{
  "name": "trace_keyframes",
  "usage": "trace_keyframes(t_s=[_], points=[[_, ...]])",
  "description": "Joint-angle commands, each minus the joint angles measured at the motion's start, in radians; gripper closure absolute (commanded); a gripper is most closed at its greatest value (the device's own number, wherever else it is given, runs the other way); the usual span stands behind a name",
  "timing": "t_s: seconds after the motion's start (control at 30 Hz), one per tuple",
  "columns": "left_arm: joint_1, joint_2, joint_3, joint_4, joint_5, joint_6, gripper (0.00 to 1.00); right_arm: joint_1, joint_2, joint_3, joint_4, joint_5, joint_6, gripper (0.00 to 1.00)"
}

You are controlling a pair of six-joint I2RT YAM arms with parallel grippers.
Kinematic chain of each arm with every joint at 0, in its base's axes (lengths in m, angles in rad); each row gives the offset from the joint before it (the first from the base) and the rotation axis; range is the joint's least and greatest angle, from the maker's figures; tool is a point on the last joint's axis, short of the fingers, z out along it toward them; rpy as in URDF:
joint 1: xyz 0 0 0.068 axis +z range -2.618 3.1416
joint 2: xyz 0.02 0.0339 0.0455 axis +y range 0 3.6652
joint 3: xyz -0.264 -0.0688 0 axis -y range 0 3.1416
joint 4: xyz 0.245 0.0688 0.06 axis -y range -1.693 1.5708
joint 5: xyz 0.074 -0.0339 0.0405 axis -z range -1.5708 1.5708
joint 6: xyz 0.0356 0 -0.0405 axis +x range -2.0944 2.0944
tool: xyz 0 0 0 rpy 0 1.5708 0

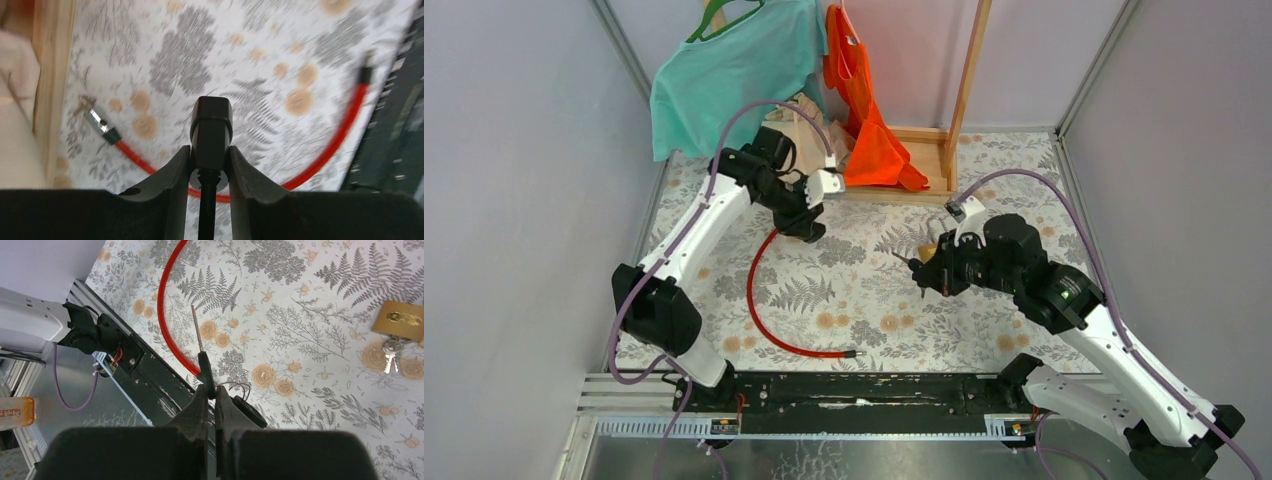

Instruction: Unlock with the key

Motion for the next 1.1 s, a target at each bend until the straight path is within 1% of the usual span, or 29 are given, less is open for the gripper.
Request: trace_keyframes(t_s=[0.0, 0.07, 0.13, 0.23, 0.4, 0.53, 0.73, 0.9, 1.07], points=[[0.026, 0.033, 0.108, -0.231, 0.412, -0.068, 0.97, -0.005, 0.051, 0.066, 0.059, -0.083, -0.06, 1.0], [0.042, 0.031, 0.114, -0.271, 0.522, -0.029, 0.93, -0.005, 0.077, 0.074, 0.081, -0.13, -0.077, 1.0], [0.048, 0.032, 0.124, -0.307, 0.598, 0.01, 0.93, -0.005, 0.098, 0.079, 0.105, -0.173, -0.096, 1.0], [0.056, 0.028, 0.134, -0.338, 0.683, 0.045, 1.0, -0.005, 0.125, 0.081, 0.145, -0.241, -0.122, 1.0], [0.063, -0.011, 0.108, -0.339, 0.808, 0.102, 1.0, -0.005, 0.153, 0.063, 0.225, -0.333, -0.155, 1.0], [0.069, -0.016, 0.109, -0.339, 0.907, 0.138, 1.0, -0.005, 0.143, 0.016, 0.311, -0.349, -0.168, 1.0], [0.078, 0.015, 0.108, -0.339, 0.985, 0.152, 1.0, -0.005, 0.157, 0.006, 0.331, -0.343, -0.178, 1.0], [0.079, 0.013, 0.086, -0.339, 1.02, 0.178, 1.0, -0.004, 0.131, -0.024, 0.342, -0.332, -0.187, 1.0], [0.079, 0.012, 0.082, -0.339, 1.04, 0.17, 1.0, -0.004, 0.125, -0.035, 0.339, -0.333, -0.192, 1.0]])
